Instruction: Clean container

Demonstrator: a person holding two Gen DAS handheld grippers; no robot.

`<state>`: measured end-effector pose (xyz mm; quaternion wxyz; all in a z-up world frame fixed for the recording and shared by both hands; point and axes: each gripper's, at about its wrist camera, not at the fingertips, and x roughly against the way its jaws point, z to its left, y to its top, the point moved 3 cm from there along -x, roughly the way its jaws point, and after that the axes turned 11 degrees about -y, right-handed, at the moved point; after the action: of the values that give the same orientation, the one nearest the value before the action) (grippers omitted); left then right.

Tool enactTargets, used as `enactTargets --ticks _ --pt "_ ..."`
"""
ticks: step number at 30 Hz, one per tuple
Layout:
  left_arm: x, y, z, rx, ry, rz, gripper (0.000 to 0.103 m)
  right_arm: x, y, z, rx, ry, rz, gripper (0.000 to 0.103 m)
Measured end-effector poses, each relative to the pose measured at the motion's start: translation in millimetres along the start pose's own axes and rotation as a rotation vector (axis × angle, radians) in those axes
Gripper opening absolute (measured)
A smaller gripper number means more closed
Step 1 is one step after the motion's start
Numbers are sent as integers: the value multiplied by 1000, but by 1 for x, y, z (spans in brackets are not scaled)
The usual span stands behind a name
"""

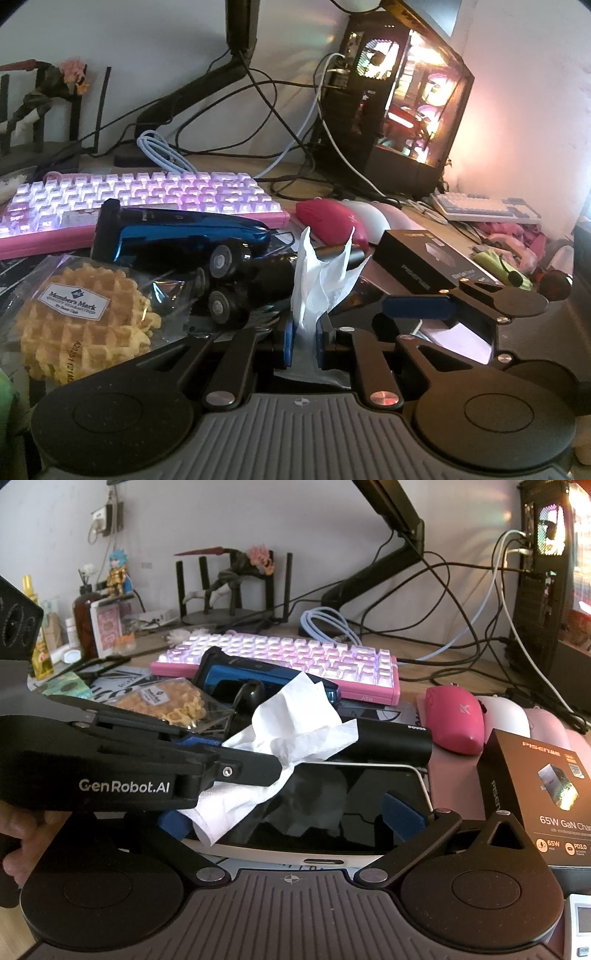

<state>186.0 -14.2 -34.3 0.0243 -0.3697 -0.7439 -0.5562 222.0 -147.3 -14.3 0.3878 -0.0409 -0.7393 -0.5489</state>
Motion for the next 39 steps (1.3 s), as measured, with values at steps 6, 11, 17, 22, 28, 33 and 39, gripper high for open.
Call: enactTargets --ticks 6,11,17,22,28,33,39 --pt "0 -1 1 -10 -5 2 16 0 0 0 0 0 0 103" --pt "0 -3 -4 -28 -14 11 16 0 0 0 0 0 0 103" --pt "-1 -2 -4 -22 -21 11 15 0 0 0 0 0 0 103" --pt "-1 -1 -2 -9 -13 4 15 0 0 0 0 0 0 103" --pt "0 -1 -2 -8 -7 2 15 0 0 0 0 0 0 103" --pt "0 -1 -3 -11 -12 5 15 0 0 0 0 0 0 103" --pt "-1 -1 -4 -11 -13 5 15 0 0 0 0 0 0 103"
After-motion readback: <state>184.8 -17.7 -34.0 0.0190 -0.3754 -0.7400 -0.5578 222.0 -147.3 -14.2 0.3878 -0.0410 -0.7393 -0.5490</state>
